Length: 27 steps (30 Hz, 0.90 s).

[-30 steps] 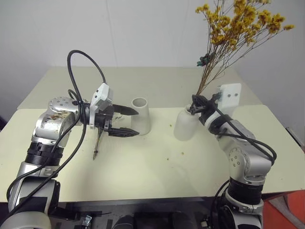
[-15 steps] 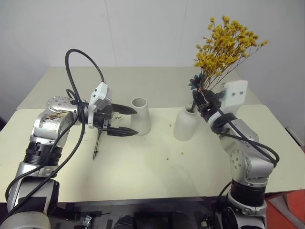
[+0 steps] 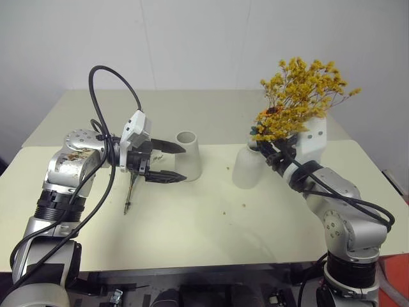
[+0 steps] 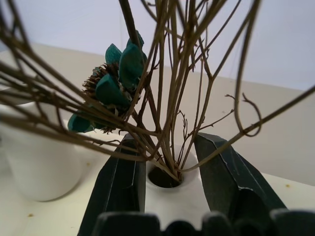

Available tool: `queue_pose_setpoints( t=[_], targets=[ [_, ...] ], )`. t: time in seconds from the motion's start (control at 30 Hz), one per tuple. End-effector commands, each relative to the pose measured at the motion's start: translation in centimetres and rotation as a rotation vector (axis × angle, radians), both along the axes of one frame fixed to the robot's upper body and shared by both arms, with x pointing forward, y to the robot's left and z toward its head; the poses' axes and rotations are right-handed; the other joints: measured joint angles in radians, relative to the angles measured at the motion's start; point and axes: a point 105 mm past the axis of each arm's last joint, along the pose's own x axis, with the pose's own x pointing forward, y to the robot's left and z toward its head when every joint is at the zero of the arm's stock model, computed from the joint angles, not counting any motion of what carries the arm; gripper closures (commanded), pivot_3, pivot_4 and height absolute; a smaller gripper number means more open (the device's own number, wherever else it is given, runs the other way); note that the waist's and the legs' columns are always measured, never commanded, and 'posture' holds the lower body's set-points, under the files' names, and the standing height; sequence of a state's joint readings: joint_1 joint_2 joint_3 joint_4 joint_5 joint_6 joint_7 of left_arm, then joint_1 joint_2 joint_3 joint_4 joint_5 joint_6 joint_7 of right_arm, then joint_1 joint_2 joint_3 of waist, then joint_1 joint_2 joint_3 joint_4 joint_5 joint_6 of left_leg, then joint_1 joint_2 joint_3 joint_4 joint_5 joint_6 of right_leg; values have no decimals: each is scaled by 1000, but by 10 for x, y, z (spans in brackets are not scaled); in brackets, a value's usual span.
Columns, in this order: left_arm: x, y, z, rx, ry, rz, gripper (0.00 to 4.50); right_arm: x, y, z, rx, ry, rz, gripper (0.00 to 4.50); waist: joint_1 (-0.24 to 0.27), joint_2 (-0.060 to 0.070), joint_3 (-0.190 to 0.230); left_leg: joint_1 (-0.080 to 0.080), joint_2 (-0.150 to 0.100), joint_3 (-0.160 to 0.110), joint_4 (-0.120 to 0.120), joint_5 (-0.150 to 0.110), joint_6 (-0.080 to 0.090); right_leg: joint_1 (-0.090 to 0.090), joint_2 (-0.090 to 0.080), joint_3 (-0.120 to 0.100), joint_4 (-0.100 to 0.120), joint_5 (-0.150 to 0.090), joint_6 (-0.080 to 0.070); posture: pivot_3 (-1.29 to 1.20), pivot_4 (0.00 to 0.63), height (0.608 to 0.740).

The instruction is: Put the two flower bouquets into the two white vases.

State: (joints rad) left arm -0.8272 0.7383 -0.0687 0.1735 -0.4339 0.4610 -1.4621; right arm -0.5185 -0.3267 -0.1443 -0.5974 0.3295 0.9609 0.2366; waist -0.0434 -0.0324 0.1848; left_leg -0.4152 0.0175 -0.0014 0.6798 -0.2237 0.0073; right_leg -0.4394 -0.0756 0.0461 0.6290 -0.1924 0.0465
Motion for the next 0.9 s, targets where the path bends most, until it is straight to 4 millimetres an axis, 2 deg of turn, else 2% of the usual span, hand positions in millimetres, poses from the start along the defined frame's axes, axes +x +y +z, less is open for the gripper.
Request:
queue_pose_setpoints(
  t=[0.03, 0.1, 0.2, 0.3, 0.4, 0.53, 0.73, 0.9],
  targets=[
    [-2, 0, 13, -23, -48, -11, 0, -5, 3, 20, -14, -53, 47, 1746, 0, 0, 0, 0, 0, 0, 0, 0, 0, 0, 0, 0, 0, 0, 0, 0, 150, 740],
    [-2, 0, 13, -23, -48, -9, 0, 1, 0, 24, -39, -46, 7, 1022, 1, 0, 0, 0, 0, 0, 0, 0, 0, 0, 0, 0, 0, 0, 0, 0, 150, 740],
    [-3, 1, 13, -18, -45, -7, 0, 2, -2, 22, -167, 23, 37, 27, 2, 0, 0, 0, 0, 0, 0, 0, 0, 0, -1, 0, 0, 0, 0, 0, 150, 740],
    [-4, 1, 13, -16, -44, -7, 0, -1, -6, 26, -206, 81, 83, 27, 4, 0, 0, 0, 0, 0, 0, 0, 0, 0, -1, -1, -1, 0, 0, 0, 150, 740],
    [-4, 2, 14, -18, -45, -2, 0, -6, -17, 20, -292, 166, 77, 27, 4, 0, 0, -1, 0, 0, 0, 0, 0, 0, 0, -1, -2, 0, 0, 0, 150, 740],
    [-4, 3, 13, -17, -44, 6, 0, -19, -32, 17, -309, 191, 71, 27, 6, 0, 0, -1, 0, 0, -1, 0, 0, 0, -1, -1, -2, 0, 0, 0, 150, 740],
    [-3, 3, 14, -17, -43, 9, 0, -40, -34, 13, -398, 219, 108, 27, 4, 0, 0, -1, 0, 0, -1, 0, 0, 0, -1, -1, -2, -2, 4, 0, 150, 740],
    [-1, 3, 18, -29, -53, 22, 0, -62, -35, 23, -385, 196, 165, 27, 8, 0, 0, 0, 0, 0, 0, 0, 0, 1, 0, -1, -2, -3, 5, 0, 150, 740]
  ],
)
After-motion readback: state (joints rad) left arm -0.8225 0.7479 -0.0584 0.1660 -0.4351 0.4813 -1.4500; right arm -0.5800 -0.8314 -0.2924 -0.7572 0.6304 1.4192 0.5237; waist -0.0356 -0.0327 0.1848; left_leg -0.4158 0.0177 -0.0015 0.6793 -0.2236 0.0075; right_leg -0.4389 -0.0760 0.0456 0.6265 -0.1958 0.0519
